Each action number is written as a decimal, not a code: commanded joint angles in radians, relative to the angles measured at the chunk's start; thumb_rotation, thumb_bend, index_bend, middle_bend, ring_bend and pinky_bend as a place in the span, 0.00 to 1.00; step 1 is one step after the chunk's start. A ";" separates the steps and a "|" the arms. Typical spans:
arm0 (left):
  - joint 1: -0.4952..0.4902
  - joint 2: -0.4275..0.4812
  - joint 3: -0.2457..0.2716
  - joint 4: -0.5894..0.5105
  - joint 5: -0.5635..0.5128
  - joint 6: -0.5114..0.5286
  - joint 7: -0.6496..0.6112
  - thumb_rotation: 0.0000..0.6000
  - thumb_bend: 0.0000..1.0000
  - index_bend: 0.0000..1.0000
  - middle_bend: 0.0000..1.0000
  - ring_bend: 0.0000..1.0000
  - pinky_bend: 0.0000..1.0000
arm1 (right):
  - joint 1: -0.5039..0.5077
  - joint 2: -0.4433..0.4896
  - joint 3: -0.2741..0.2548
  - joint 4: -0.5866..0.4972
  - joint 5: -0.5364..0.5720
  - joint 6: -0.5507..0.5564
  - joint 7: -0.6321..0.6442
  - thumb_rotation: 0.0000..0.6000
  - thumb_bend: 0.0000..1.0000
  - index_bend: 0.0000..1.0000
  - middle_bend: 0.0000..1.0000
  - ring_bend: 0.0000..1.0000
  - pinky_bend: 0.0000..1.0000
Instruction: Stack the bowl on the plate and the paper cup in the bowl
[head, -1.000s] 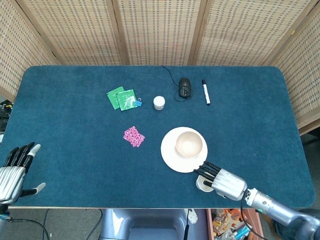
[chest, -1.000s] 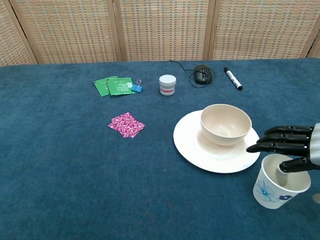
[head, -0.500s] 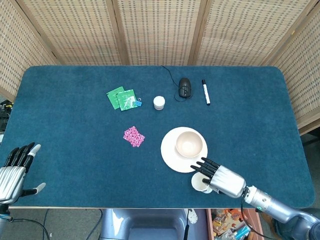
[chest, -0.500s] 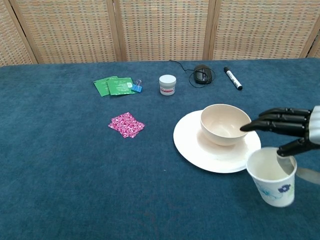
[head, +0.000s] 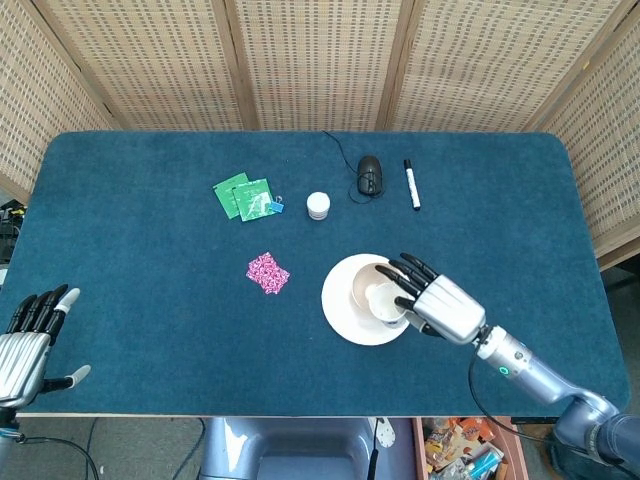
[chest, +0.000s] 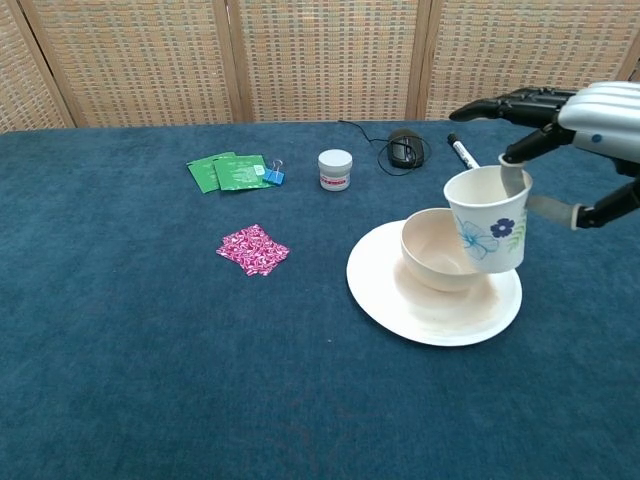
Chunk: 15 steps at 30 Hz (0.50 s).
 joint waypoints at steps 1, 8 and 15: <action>0.001 0.002 -0.001 0.000 -0.003 0.001 -0.005 1.00 0.00 0.00 0.00 0.00 0.00 | 0.045 -0.043 0.055 -0.002 0.098 -0.112 -0.047 1.00 0.57 0.64 0.00 0.00 0.03; -0.001 0.010 -0.004 0.005 -0.011 -0.003 -0.026 1.00 0.00 0.00 0.00 0.00 0.00 | 0.055 -0.098 0.063 0.066 0.131 -0.144 -0.081 1.00 0.57 0.64 0.00 0.00 0.03; -0.003 0.011 -0.003 0.003 -0.009 -0.006 -0.025 1.00 0.00 0.00 0.00 0.00 0.00 | 0.055 -0.119 0.061 0.101 0.144 -0.151 -0.086 1.00 0.57 0.64 0.00 0.00 0.03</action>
